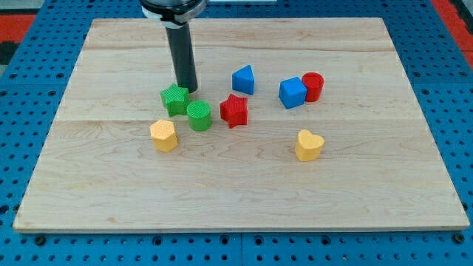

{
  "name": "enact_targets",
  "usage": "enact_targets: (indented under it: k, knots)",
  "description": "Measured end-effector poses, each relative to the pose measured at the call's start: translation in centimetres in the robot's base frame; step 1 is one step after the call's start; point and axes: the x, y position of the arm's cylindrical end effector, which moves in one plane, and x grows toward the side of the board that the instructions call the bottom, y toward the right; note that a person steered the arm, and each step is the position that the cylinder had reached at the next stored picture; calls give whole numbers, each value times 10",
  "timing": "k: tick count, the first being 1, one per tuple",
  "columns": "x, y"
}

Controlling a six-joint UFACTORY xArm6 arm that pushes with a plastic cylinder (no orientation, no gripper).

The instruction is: Make a triangle with the green blocks and yellow hexagon

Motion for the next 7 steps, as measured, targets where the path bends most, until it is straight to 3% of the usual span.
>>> enact_targets:
  k: [1,2,3,5,6,7]
  knots:
    - [0,59]
    - [24,64]
    - [62,47]
    - [37,-42]
    - [37,-48]
    - [35,26]
